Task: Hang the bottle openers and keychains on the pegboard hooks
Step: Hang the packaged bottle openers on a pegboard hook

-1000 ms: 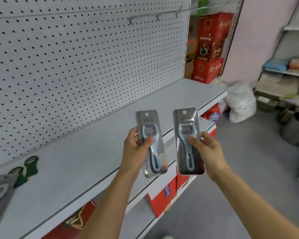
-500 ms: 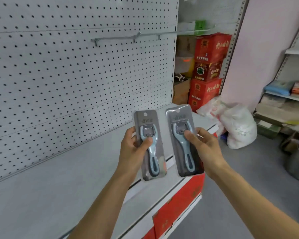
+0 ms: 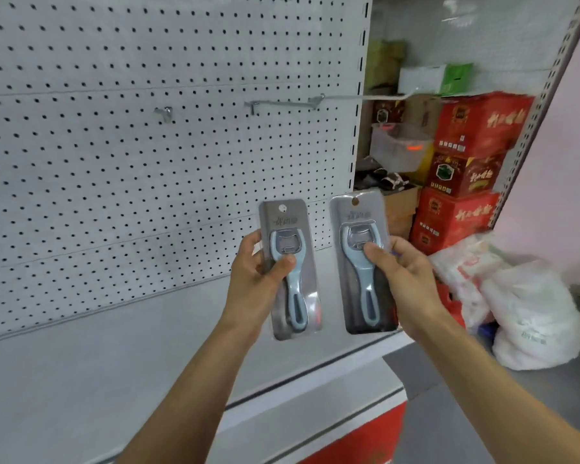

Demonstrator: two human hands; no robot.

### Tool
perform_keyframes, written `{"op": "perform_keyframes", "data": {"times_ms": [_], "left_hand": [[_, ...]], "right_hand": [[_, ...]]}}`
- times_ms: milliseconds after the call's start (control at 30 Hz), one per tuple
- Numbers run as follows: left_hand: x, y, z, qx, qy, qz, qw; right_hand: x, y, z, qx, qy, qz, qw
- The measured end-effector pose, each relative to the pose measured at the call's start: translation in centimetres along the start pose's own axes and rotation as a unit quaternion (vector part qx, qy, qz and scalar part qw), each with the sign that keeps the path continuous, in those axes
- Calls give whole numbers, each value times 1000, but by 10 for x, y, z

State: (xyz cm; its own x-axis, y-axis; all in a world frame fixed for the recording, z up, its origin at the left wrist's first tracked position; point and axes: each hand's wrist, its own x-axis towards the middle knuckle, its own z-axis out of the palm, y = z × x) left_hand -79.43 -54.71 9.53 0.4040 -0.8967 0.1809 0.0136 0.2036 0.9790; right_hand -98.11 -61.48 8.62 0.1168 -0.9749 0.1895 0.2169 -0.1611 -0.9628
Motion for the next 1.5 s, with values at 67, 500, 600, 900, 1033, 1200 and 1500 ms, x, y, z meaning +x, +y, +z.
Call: {"op": "perform_keyframes", "data": {"times_ms": [67,500,600,900,1033,1200,1500], "left_hand": [[2,5,23,-10,35,7,999],[15,46,124,17,116,62,991],[25,53,130,17,122,75,990],[49,57,137,20,119,91,989],[59,54,136,31,116,95,988],[67,52,137,21,117,92,989],[77,55,138,12,118,90,989]], "right_hand": [[18,-11,-18,7,-35,-9,999],[113,-88,-73,71,-112,-73,989],[126,-92,-72,84,-120,-83,986],[153,-88,-69,98,-139,-57,984],[165,-82,-65,77,-145,-40,986],[185,-75,-53,47,-140,-32,988],[229,-63,-22,5,-111,-30,993]]}}
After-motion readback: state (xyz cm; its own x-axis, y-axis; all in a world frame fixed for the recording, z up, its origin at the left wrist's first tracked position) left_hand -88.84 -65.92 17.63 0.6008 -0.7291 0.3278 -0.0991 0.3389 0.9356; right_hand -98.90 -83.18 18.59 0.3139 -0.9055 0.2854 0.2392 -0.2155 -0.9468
